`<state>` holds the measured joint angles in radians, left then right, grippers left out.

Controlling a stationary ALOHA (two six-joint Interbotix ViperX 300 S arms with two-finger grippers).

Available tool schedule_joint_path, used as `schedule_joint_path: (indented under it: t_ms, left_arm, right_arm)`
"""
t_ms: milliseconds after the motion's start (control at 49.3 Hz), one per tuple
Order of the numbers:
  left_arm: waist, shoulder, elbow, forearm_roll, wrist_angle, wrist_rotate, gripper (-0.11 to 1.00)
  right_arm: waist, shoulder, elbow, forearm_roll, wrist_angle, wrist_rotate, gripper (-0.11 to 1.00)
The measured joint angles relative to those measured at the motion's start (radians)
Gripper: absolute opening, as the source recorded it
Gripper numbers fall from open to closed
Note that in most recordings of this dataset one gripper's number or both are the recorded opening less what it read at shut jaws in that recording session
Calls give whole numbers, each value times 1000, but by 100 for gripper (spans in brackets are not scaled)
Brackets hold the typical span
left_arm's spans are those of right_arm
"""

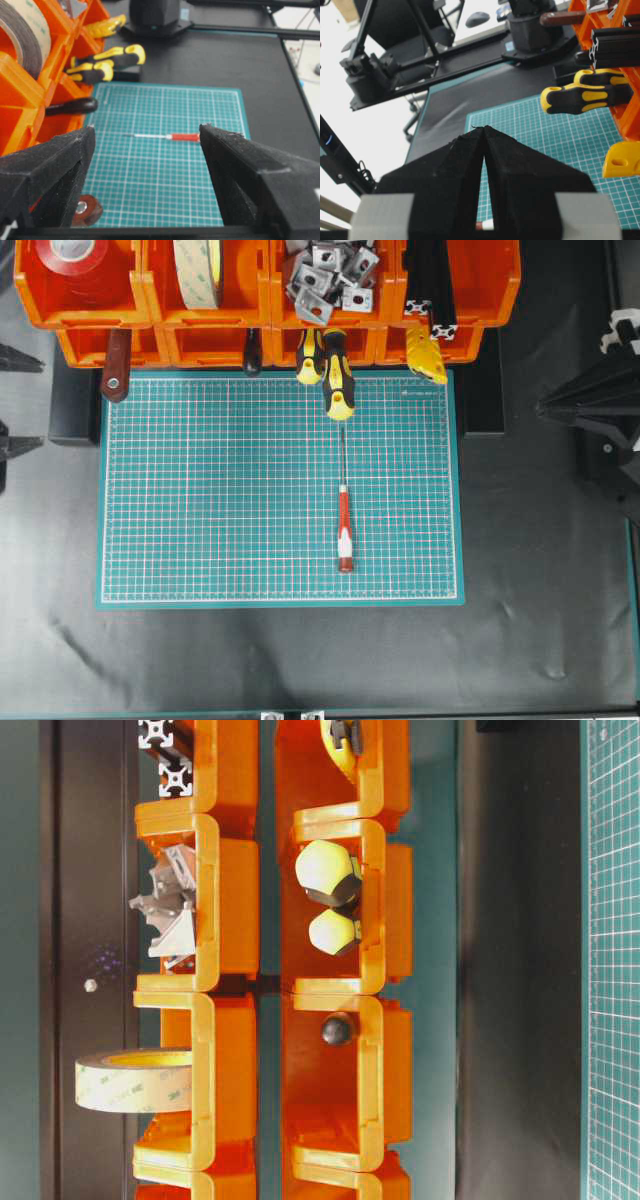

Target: Pick red screwdriver from container rack with left arm.

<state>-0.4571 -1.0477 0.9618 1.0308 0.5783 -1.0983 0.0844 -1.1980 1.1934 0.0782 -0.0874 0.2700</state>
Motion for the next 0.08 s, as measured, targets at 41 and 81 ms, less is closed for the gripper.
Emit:
schedule_joint_path:
  t_ms: [41,81]
  left_arm:
    - [0,0,2,0,0,-2,81]
    - [0,0,2,0,0,-2,81]
  right_arm:
    - [0,0,-2,0,-2,-2,0]
    - [0,0,0,-2,0,-2,0]
